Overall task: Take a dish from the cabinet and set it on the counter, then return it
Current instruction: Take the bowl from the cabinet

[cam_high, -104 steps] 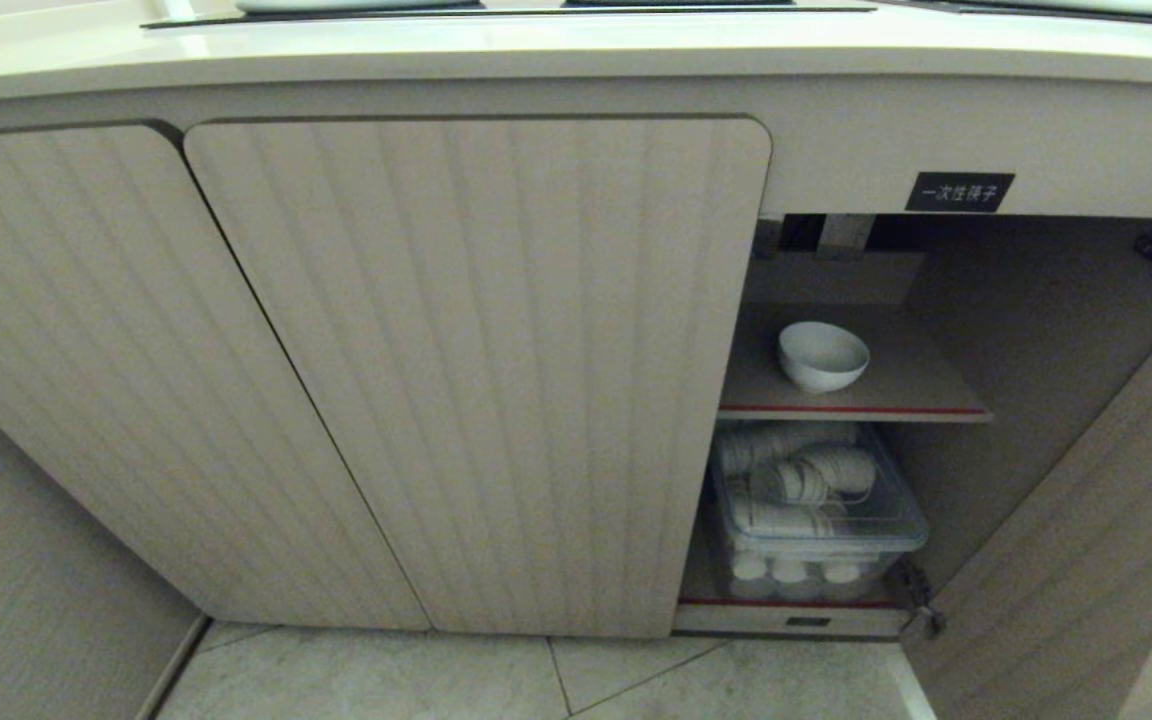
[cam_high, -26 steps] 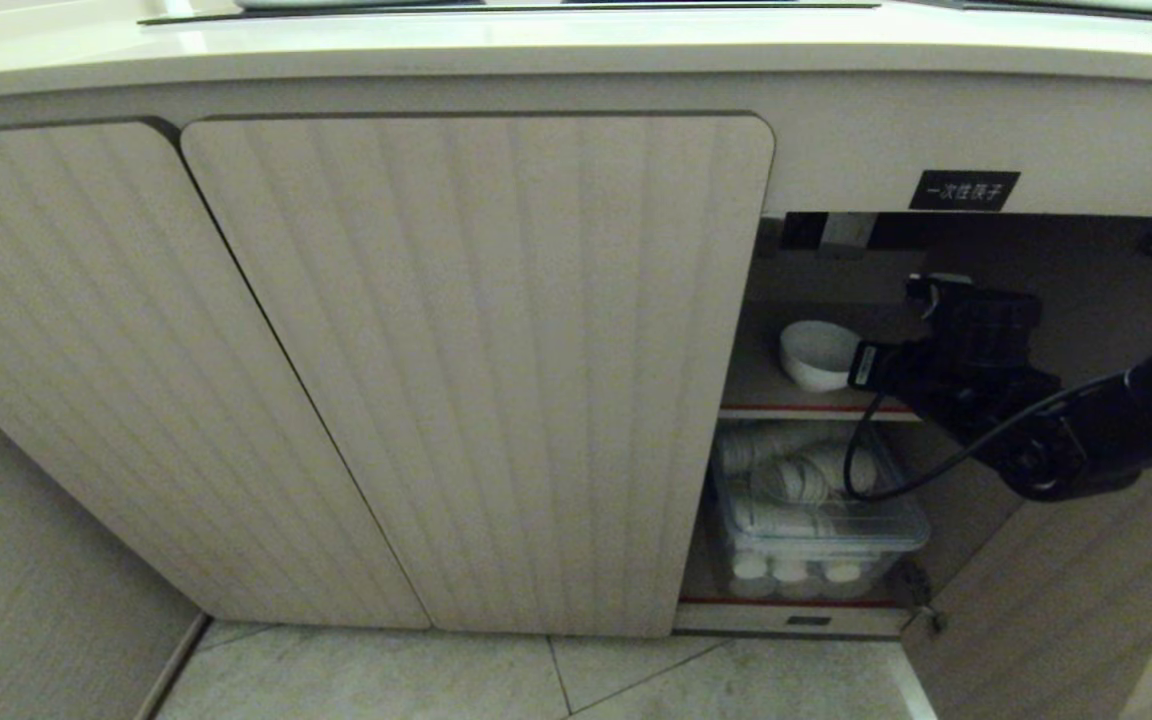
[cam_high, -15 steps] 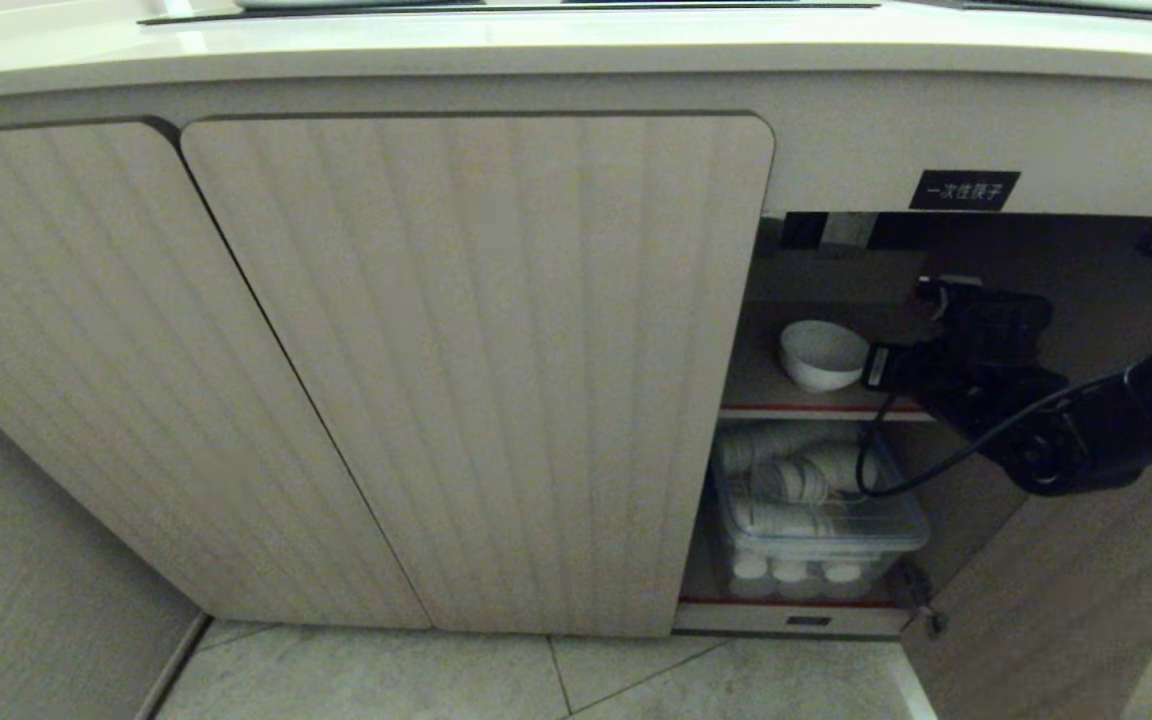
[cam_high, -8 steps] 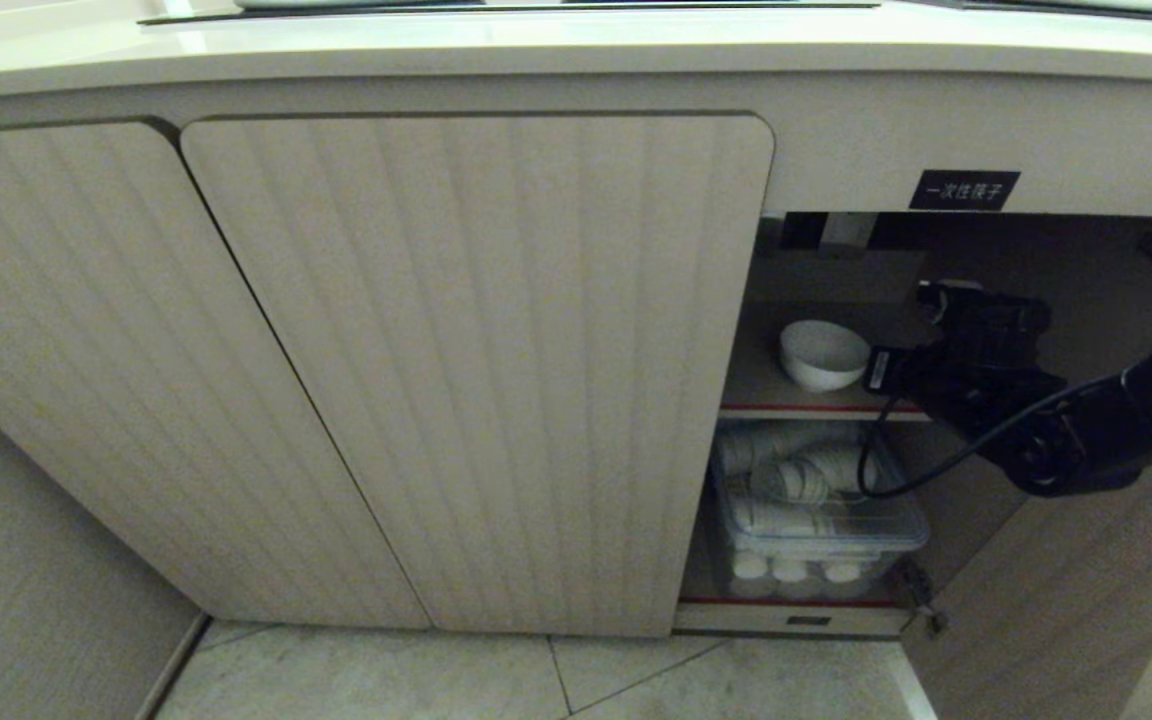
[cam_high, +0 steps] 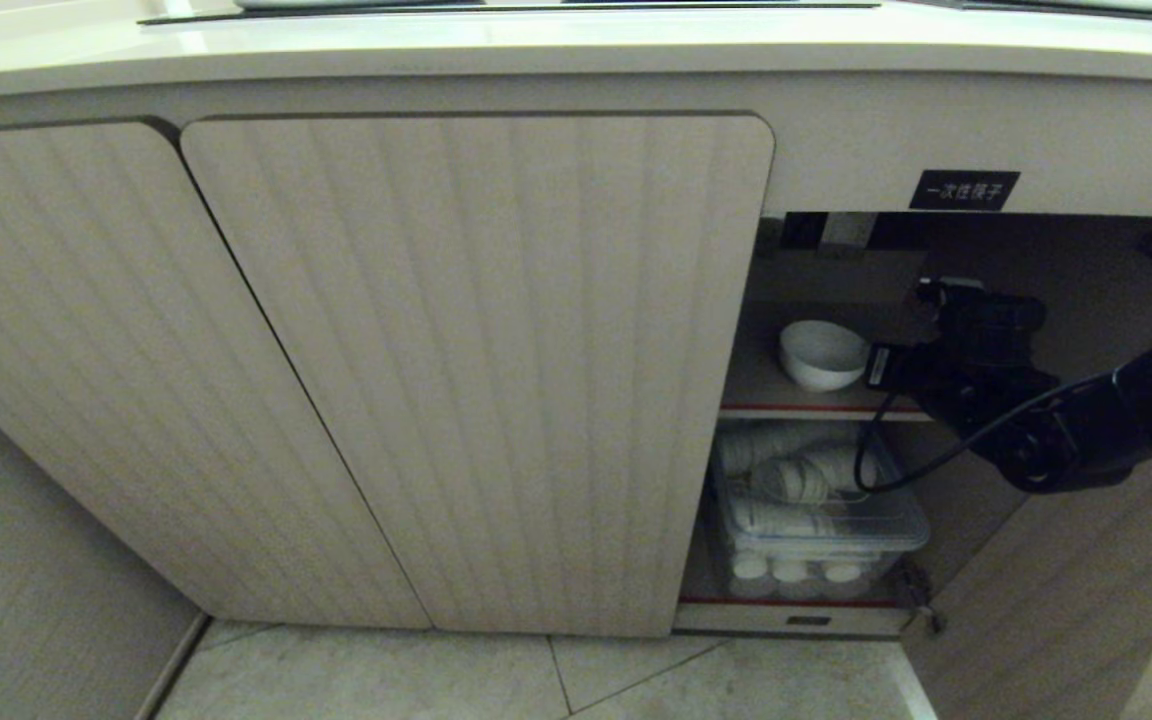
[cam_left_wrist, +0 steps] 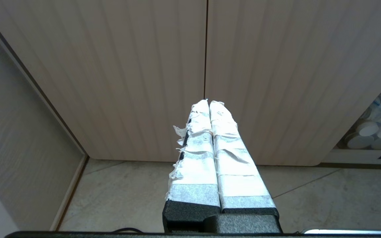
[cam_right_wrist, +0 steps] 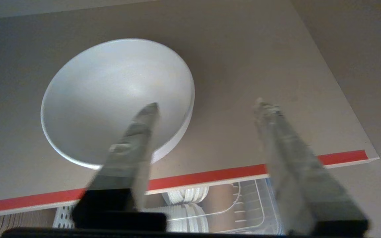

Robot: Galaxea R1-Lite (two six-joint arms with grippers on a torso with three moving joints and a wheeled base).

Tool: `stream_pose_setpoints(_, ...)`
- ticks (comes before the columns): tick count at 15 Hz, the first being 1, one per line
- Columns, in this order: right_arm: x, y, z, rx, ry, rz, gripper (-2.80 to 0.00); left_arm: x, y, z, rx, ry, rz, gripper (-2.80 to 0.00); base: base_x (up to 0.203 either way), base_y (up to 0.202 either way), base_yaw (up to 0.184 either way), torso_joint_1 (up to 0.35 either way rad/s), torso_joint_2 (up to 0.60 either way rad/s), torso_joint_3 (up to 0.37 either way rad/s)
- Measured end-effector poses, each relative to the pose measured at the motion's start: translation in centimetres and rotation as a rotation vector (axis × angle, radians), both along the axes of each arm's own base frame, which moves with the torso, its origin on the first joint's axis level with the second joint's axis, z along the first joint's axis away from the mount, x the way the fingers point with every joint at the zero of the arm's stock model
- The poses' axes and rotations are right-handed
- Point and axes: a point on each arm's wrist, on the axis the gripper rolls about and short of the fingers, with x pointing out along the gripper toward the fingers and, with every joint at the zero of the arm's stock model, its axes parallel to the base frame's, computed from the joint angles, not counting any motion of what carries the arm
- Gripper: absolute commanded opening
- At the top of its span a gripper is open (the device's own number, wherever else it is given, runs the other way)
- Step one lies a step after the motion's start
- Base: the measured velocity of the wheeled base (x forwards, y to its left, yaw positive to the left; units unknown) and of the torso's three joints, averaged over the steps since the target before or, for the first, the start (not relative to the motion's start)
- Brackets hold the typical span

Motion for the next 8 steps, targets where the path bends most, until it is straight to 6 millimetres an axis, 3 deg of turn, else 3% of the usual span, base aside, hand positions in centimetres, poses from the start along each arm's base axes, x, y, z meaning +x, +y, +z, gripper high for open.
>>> stream_pose_setpoints(8, -0.01, 0.02, -0.05, 0.0, 0.001, 0.0, 0.0, 0.0, 0.0, 0.0, 0.0, 0.0, 0.0, -2.8, 0.0, 0.0, 0.0, 0.0, 0.0, 0.0)
